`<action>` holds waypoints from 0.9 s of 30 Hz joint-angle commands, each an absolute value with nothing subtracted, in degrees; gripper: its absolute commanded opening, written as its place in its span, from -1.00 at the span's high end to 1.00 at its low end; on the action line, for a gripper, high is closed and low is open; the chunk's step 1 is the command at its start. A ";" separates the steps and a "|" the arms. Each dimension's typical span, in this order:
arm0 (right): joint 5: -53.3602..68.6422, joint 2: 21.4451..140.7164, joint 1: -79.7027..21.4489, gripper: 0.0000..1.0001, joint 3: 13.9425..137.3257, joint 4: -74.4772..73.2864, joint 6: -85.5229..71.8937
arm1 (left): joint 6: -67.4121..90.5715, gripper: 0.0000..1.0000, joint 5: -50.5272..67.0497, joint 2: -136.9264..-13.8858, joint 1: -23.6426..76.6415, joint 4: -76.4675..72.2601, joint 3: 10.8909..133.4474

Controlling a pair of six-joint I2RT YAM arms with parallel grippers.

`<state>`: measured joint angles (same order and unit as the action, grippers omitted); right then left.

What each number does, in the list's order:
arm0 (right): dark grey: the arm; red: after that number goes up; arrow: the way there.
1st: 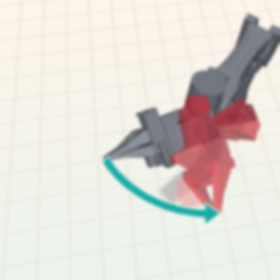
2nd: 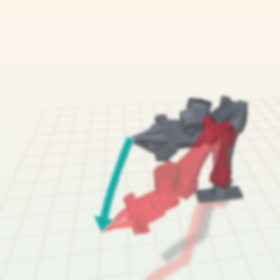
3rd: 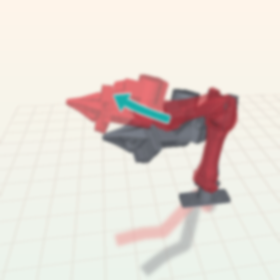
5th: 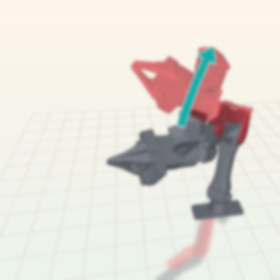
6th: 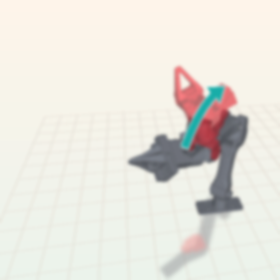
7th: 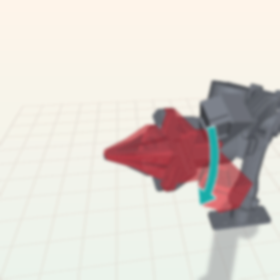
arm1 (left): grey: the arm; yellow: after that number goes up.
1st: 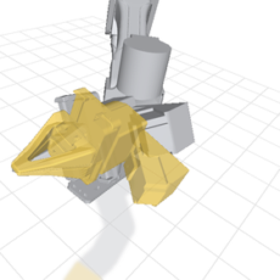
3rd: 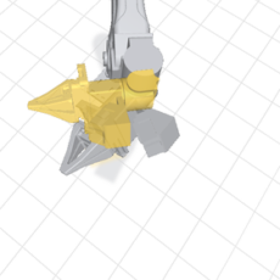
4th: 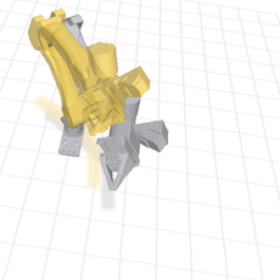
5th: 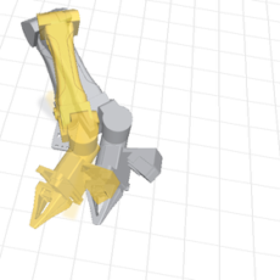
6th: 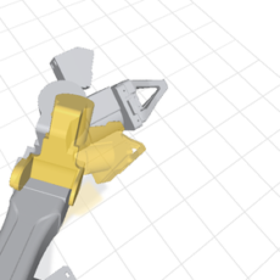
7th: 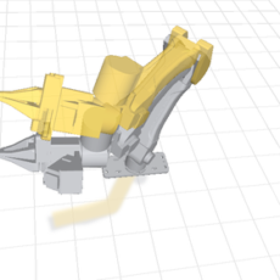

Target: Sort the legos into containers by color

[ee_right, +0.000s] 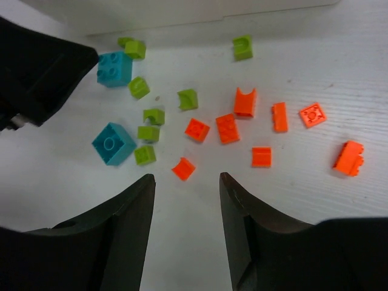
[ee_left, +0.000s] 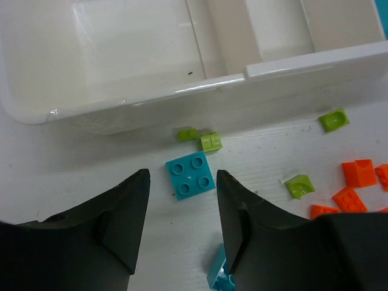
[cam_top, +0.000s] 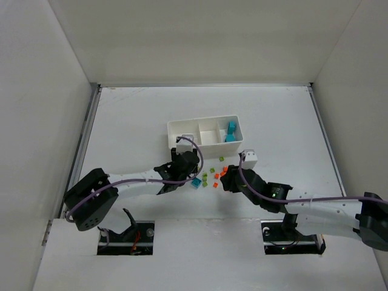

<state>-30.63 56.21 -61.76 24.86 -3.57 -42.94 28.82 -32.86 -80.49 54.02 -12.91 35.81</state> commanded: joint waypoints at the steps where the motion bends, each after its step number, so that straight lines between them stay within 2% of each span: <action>1: -31.82 59.05 -63.58 -0.06 28.82 -1.32 -43.86 | 30.06 0.07 -32.00 -82.17 52.78 -19.14 34.11; 9: -31.99 62.84 -66.05 -0.05 31.29 -1.32 -44.91 | 29.88 0.06 -28.56 -88.06 51.28 -23.64 35.07; 16: -31.55 63.72 -66.22 -0.07 31.82 -1.14 -44.30 | 30.32 0.20 -28.65 -90.17 50.40 -23.55 34.72; 18: -31.47 64.07 -66.22 -0.11 32.08 -1.05 -44.03 | 30.41 0.34 -28.83 -90.00 50.40 -23.56 34.19; 21: -30.68 65.30 -66.49 -0.18 32.78 -0.44 -44.03 | 31.03 0.50 -29.44 -86.59 50.58 -23.03 32.88; 27: -30.15 72.49 -69.29 -0.39 36.55 2.63 -43.77 | 31.90 0.54 -30.06 -71.84 49.97 -20.40 28.40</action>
<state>-30.57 69.67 -67.68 32.56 -1.80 -43.83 30.57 -28.71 -79.55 50.50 -20.49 29.78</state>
